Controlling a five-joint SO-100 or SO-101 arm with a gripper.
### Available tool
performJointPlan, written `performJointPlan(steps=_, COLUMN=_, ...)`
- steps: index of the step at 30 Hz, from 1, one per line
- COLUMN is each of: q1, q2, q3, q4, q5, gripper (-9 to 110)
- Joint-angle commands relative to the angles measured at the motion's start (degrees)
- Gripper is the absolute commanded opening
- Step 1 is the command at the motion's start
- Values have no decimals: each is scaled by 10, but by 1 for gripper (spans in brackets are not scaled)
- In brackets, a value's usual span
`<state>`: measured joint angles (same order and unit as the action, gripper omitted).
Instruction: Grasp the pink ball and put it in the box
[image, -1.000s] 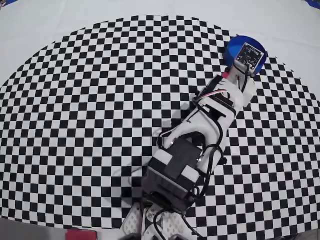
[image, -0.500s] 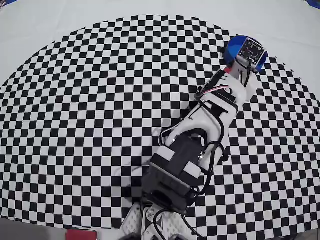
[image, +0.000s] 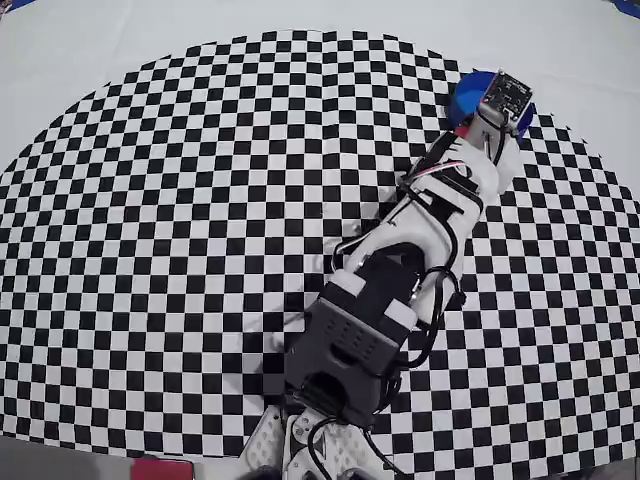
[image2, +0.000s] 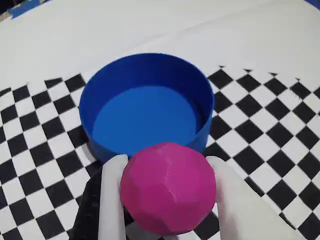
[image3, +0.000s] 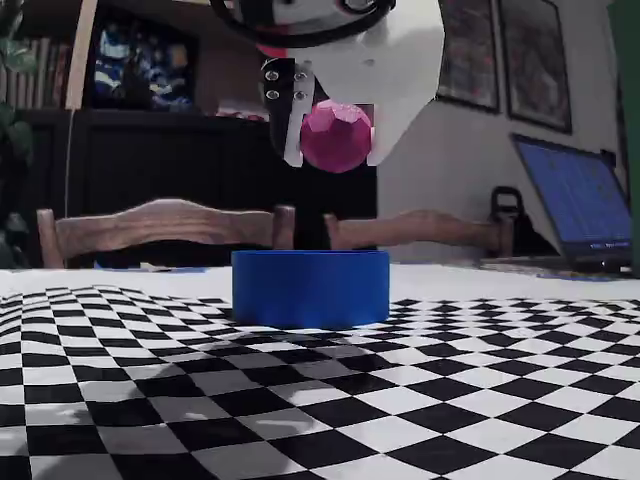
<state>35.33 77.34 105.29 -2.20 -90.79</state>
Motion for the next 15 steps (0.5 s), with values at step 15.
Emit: performJointPlan(steps=15, q1=-15, q2=-61, q3=-116, q4=10, q5=4, gripper=0)
